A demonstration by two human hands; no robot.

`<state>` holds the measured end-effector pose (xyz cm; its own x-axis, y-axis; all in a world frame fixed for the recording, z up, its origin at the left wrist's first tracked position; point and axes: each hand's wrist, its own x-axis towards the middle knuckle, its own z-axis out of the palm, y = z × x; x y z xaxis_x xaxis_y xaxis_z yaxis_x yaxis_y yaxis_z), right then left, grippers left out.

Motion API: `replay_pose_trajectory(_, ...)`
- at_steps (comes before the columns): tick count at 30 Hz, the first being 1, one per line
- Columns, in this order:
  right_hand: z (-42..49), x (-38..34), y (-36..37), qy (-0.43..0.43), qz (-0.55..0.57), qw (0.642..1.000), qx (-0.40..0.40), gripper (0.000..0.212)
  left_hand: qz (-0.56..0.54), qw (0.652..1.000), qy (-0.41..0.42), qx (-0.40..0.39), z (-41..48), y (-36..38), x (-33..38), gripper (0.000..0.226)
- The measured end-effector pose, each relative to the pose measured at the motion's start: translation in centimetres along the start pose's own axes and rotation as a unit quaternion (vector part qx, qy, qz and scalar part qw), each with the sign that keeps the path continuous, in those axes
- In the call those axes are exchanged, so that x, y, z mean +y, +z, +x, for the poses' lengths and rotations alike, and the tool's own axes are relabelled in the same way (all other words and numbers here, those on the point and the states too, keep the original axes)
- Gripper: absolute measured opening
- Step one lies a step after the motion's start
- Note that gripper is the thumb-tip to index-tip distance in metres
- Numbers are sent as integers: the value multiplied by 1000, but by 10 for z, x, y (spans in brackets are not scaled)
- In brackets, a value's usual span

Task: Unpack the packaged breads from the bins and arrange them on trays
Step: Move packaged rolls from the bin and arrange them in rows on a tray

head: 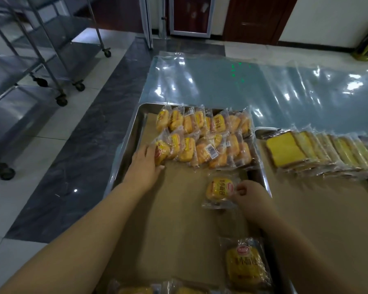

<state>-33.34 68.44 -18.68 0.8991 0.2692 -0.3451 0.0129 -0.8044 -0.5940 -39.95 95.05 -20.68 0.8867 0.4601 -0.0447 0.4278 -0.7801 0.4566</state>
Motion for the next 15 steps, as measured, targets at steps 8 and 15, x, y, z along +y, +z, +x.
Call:
replay_pose_trajectory(8, 6, -19, 18, -109, -64, 991, -54, 32, 108, 994, 7, -13, -10, 2, -15, 64)
replay_pose_trajectory(15, 0, -23, 39, -197, -119, 973, 34, 37, 75, 995, -47, -48, -53, 1, -16, 83)
